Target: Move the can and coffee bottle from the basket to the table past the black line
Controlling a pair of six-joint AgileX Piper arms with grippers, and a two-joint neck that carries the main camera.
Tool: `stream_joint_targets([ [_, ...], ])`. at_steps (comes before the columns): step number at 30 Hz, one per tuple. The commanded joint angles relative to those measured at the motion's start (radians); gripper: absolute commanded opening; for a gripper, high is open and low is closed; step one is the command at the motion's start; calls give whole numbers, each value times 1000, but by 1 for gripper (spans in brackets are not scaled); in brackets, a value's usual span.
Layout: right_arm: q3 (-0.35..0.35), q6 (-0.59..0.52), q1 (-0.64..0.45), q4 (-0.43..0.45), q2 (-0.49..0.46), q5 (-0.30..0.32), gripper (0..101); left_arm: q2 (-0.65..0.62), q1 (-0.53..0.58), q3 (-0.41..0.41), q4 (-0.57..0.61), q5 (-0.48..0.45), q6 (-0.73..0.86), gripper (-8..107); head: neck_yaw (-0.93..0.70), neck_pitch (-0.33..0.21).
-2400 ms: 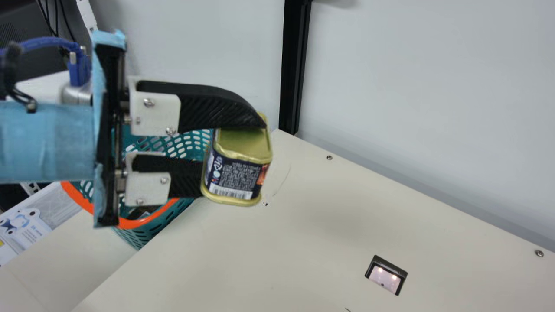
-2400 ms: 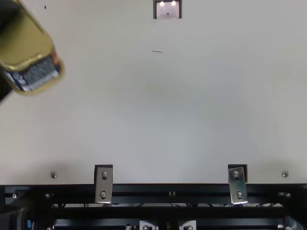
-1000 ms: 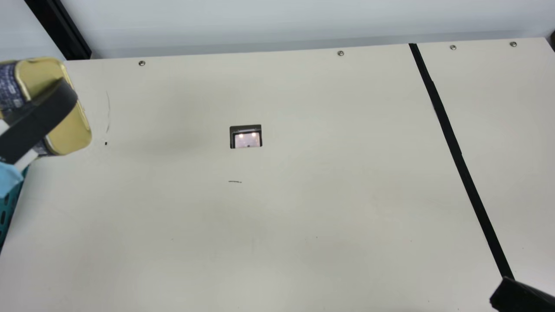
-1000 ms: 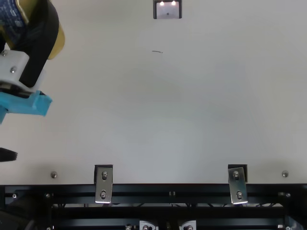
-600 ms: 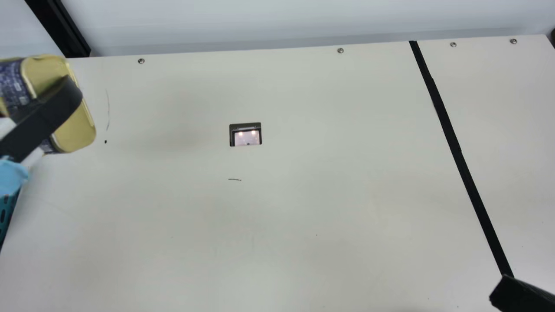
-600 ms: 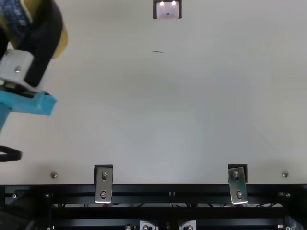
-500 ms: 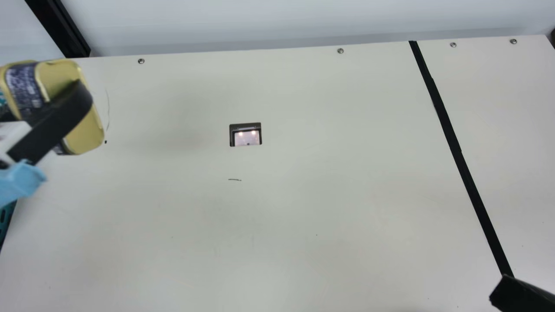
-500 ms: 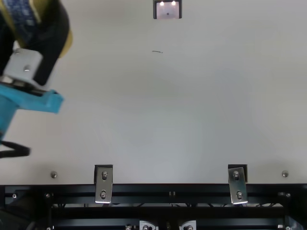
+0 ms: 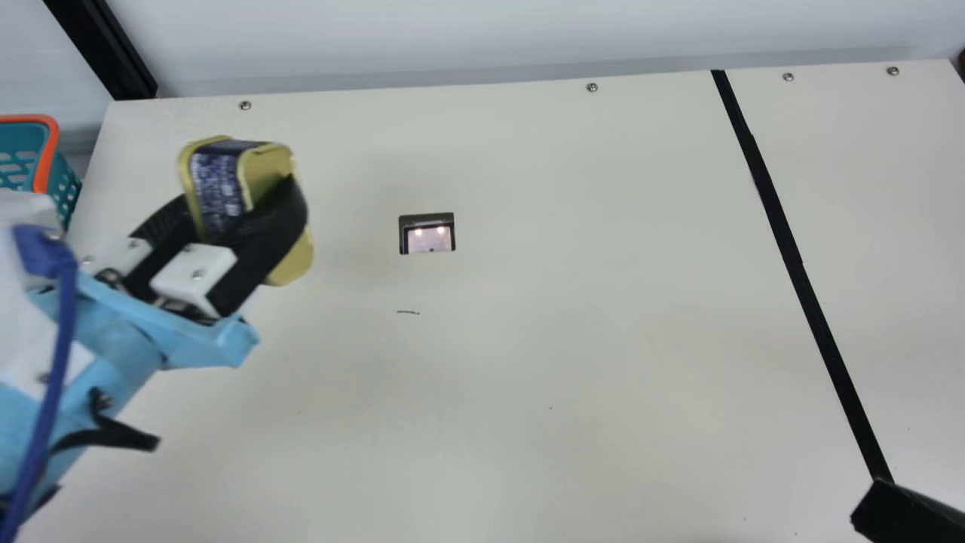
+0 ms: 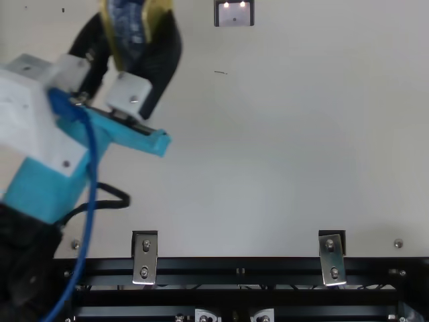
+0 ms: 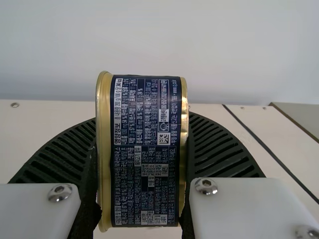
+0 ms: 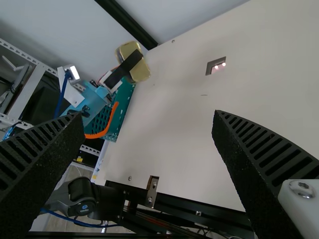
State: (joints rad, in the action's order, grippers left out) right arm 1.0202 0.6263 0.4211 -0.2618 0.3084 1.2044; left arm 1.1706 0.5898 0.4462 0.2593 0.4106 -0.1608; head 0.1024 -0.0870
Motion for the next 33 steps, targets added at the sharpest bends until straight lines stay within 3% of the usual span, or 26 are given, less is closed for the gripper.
stream_joint_targets([
  [1, 0, 0, 0, 0, 0, 0, 101, 112, 4, 10, -51, 133, -57, 10, 7, -9],
  [8, 0, 0, 0, 0, 0, 0, 101, 369, -18, 92, -154, 285, -134, 10, 7, -9],
  [15, 0, 0, 0, 0, 0, 0, 101, 549, -11, 205, -171, 325, -124, 10, 7, -9],
  [33, 0, 0, 0, 0, 0, 0, 101, 708, -8, 361, -158, 304, -80, 10, 7, -9],
])
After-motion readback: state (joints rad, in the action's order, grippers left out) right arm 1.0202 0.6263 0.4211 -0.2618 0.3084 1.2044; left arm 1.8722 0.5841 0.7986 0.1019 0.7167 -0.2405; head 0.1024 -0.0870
